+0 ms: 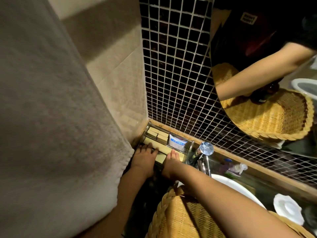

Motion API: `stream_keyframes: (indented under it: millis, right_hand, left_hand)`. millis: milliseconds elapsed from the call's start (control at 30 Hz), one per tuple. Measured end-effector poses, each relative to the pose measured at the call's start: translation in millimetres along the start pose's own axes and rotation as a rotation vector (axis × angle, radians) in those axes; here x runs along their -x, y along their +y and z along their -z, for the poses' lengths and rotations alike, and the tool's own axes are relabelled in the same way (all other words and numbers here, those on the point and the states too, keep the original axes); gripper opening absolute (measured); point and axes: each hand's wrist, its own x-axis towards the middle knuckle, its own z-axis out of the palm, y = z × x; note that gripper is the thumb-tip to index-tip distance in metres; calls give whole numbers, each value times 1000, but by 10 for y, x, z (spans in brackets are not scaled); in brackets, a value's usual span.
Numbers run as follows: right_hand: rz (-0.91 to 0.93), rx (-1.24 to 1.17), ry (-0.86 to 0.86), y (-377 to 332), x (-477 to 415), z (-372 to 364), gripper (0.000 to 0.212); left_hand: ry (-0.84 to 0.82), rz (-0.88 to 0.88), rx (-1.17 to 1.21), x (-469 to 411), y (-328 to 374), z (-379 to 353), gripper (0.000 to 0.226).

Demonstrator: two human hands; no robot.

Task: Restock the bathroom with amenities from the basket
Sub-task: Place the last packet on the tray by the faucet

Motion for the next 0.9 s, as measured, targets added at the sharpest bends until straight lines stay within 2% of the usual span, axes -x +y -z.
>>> stream_keyframes:
  millis: [67,167,400,567,700,900]
  right_hand:
    - [5,7,22,35,102,120,87]
    - [102,-13,144,99,373,259,71]
    - [165,31,374,324,1216,422,77]
    - [182,46,504,530,1848,507,61]
    - [147,87,592,849,2351,565,77]
    - [-23,96,792,1316,3238,571,83]
  left_hand:
    - [58,15,28,85,-30,82,86]
    - [102,77,84,248,-27,272,74]
    - [201,74,124,718,342,895,61]
    - [289,-23,87,1101,753,1398,58]
    - [359,-57,35,1379,947,1810,63]
    - [481,-142,-24,1806,1255,2583,63]
